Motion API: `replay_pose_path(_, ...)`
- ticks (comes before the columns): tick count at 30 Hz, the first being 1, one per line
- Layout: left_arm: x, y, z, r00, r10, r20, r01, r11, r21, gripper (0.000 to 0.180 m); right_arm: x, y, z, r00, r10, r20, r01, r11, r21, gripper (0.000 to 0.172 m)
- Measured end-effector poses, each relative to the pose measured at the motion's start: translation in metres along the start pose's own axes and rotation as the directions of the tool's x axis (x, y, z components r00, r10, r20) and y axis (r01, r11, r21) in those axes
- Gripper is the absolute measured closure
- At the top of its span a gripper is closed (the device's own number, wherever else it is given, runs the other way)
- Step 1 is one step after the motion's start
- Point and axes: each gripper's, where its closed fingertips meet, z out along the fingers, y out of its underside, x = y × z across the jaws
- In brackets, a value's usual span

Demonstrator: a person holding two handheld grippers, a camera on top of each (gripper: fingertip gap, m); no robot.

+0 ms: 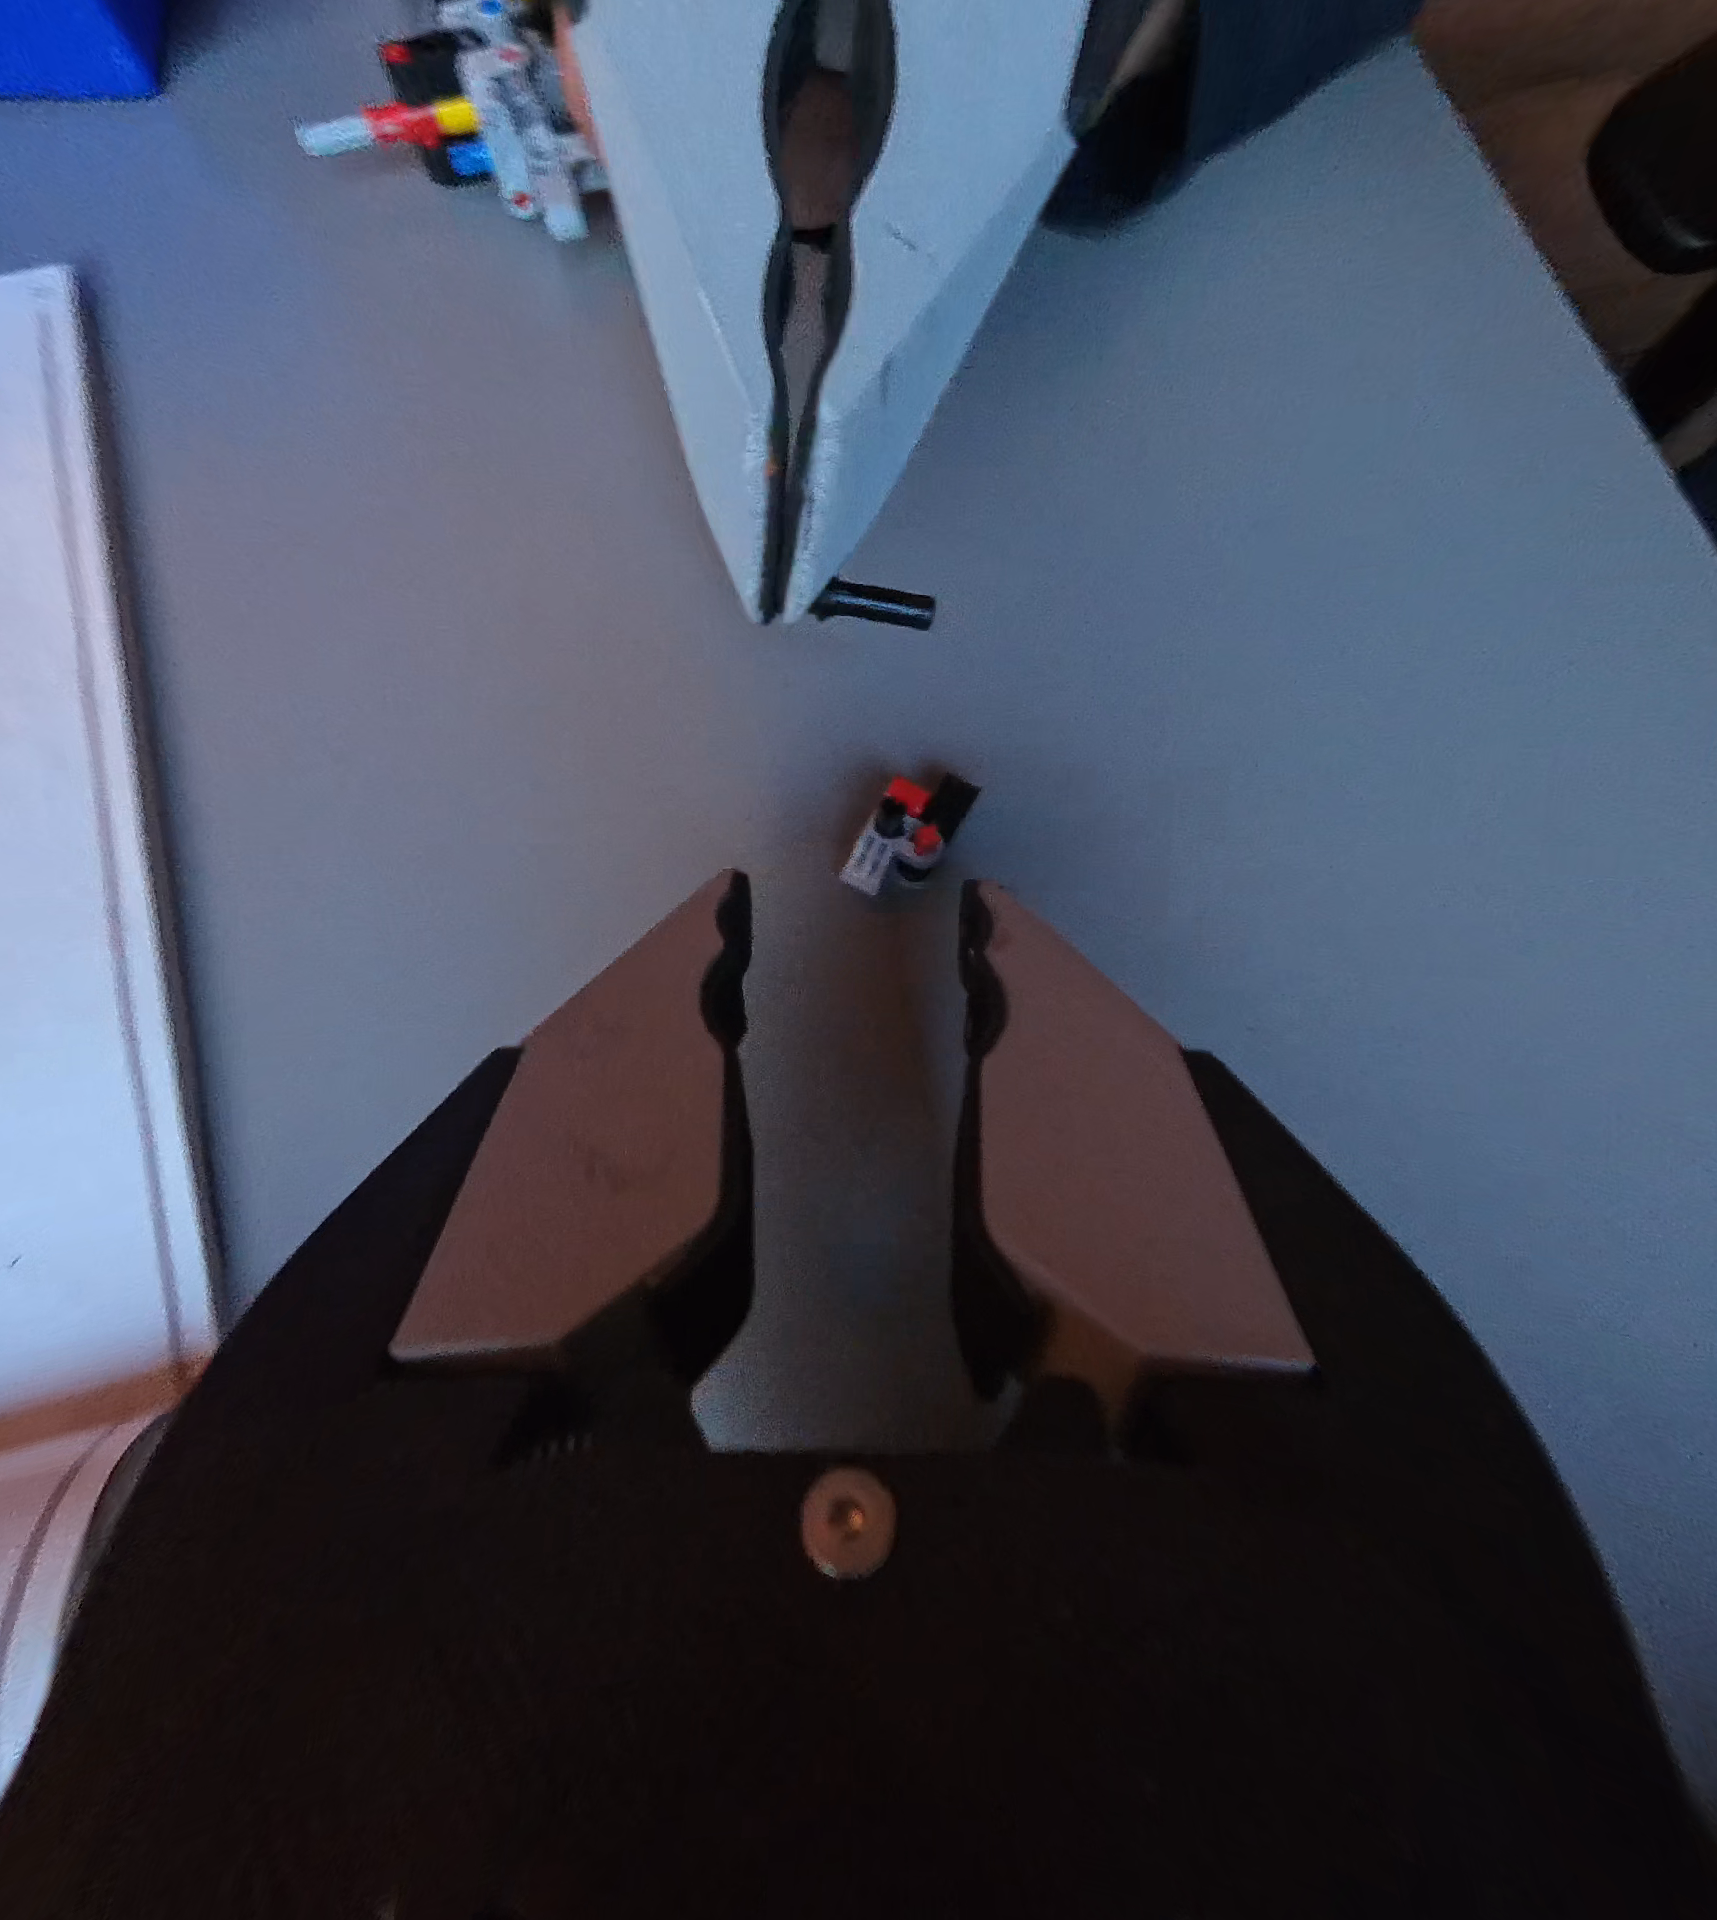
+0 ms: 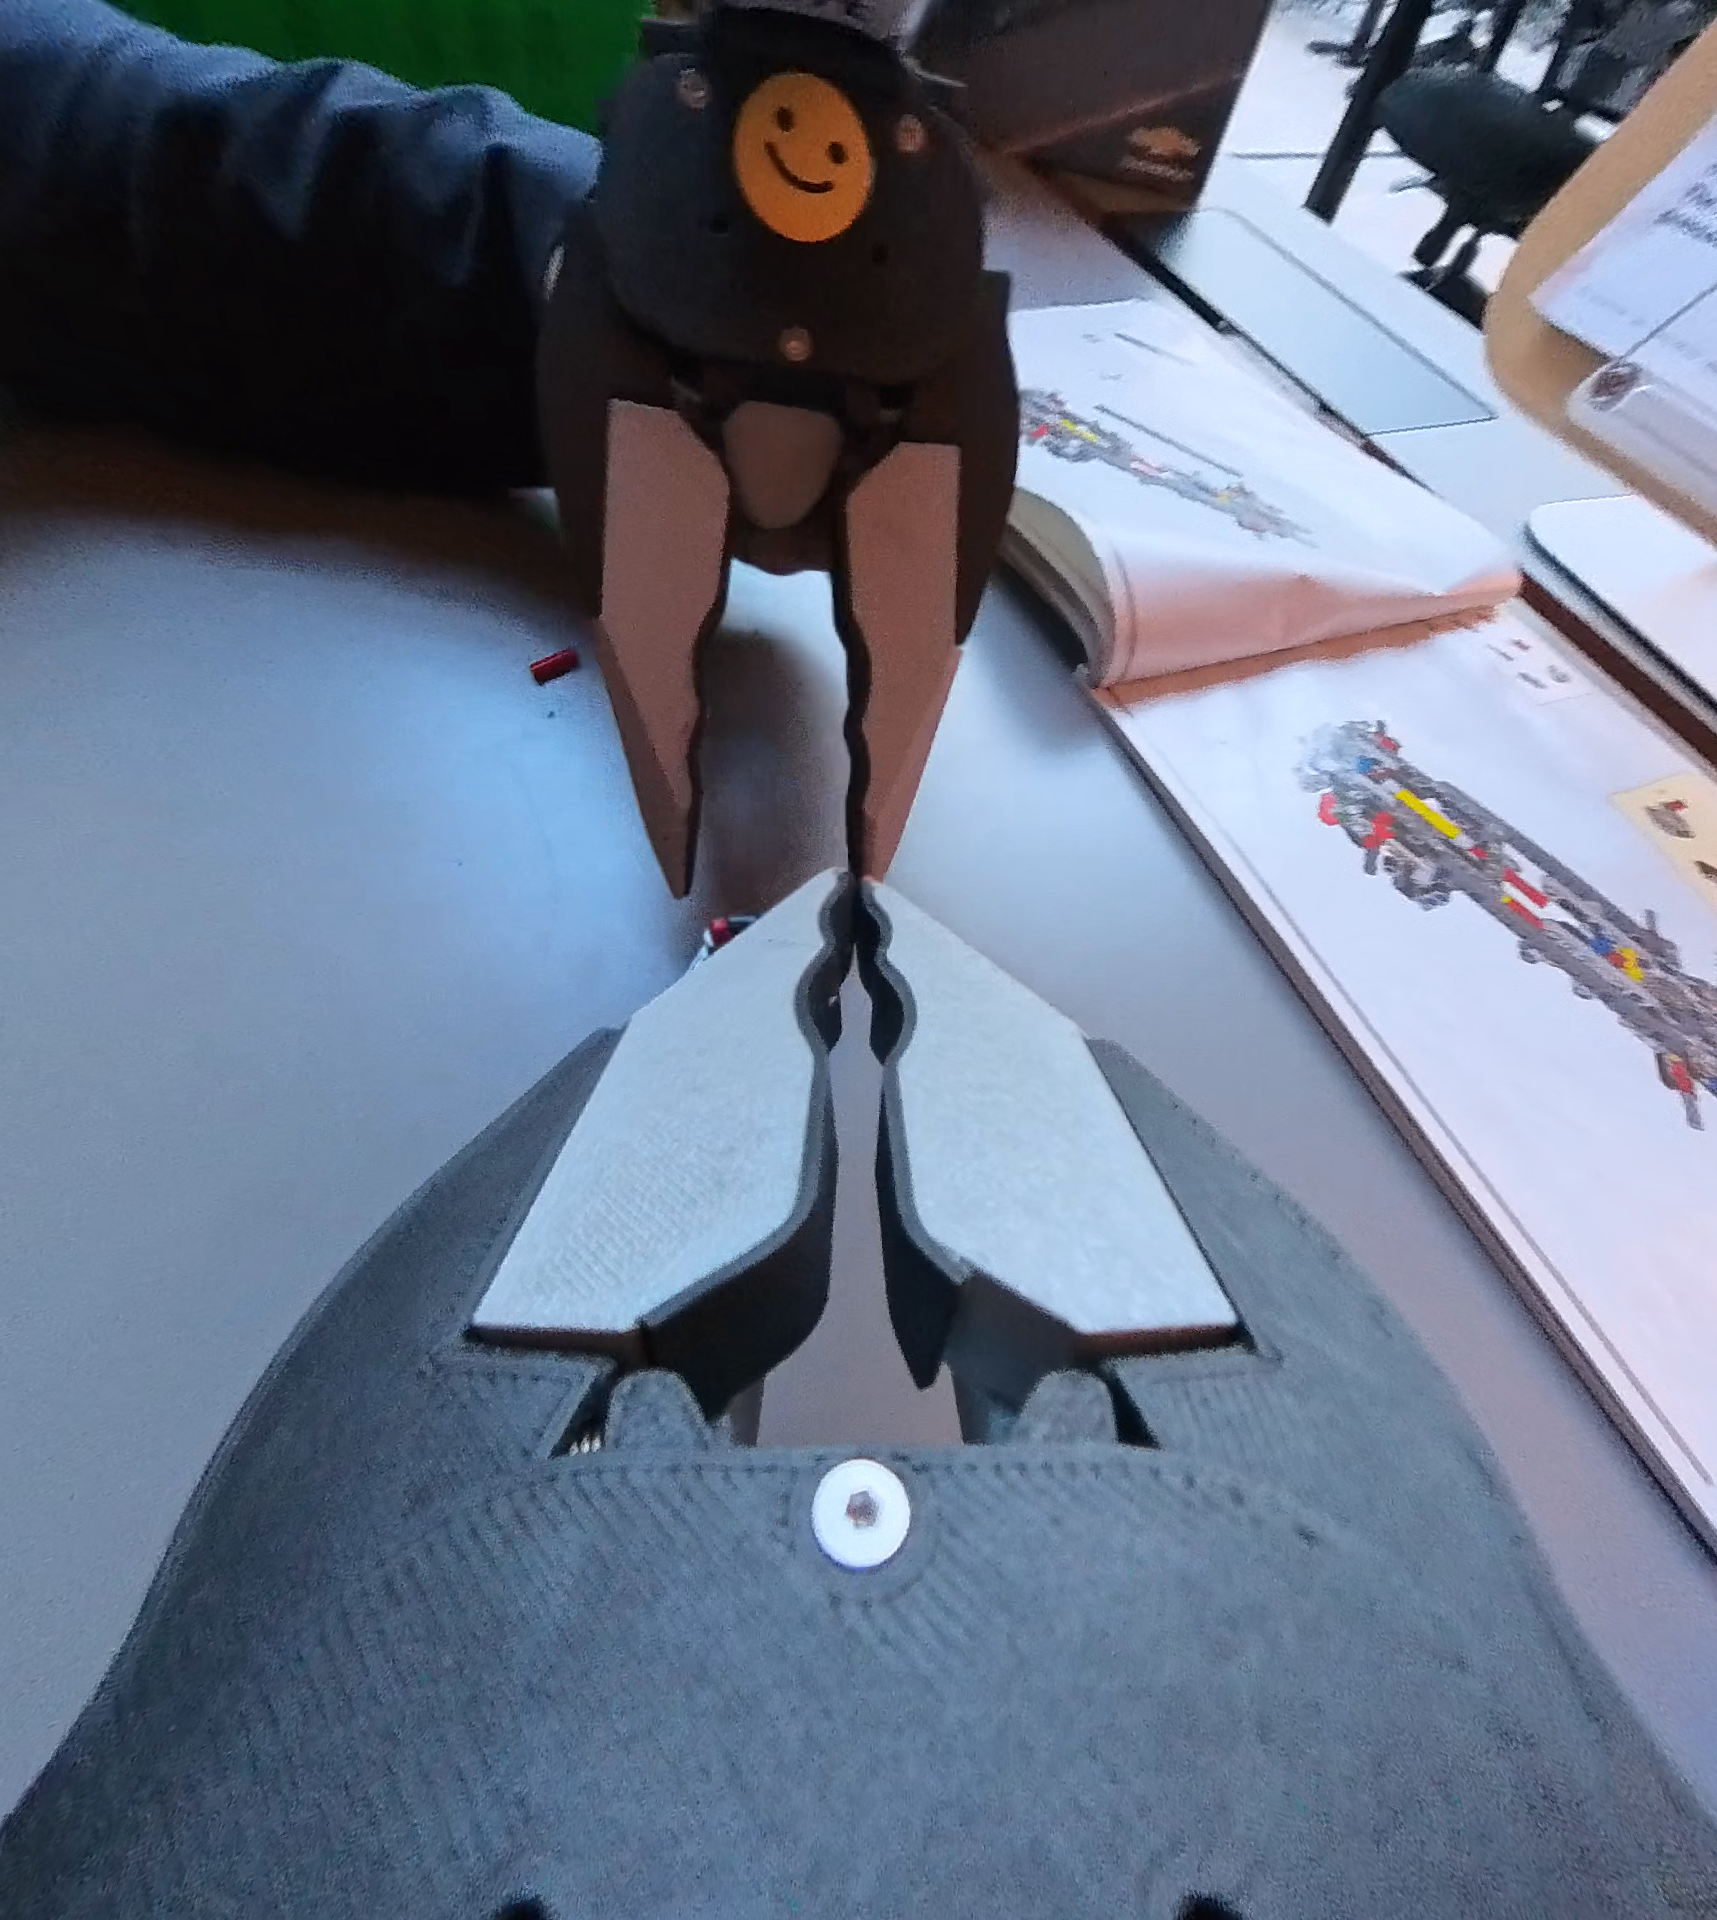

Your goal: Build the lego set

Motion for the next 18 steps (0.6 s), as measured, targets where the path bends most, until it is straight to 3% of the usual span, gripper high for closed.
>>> replay_pose_path(4,-0.012,-0.009,-0.008,0.976,-0.157,0.150,0.158,0.987,0.003,0.148,0.008,-0.009,-0.003,0.997,0.043,-0.068,-0.040,0.998,0.044,0.172)
replay_pose_path(11,0.021,-0.045,-0.005,0.900,-0.435,-0.024,0.432,0.883,0.187,0.154,0.004,-0.022,-0.006,0.990,0.035,-0.133,-0.021,0.994,0.106,0.172)
replay_pose_path(15,0.027,-0.065,-0.015,0.845,-0.502,-0.185,0.535,0.790,0.300,0.154,-0.005,-0.027,-0.006,0.984,-0.023,-0.177,0.043,0.993,0.108,0.172)
replay_pose_path(18,0.021,-0.064,-0.019,0.814,-0.549,-0.189,0.579,0.749,0.321,0.174,-0.007,-0.031,-0.009,0.973,-0.076,-0.217,0.101,0.990,0.103,0.172)
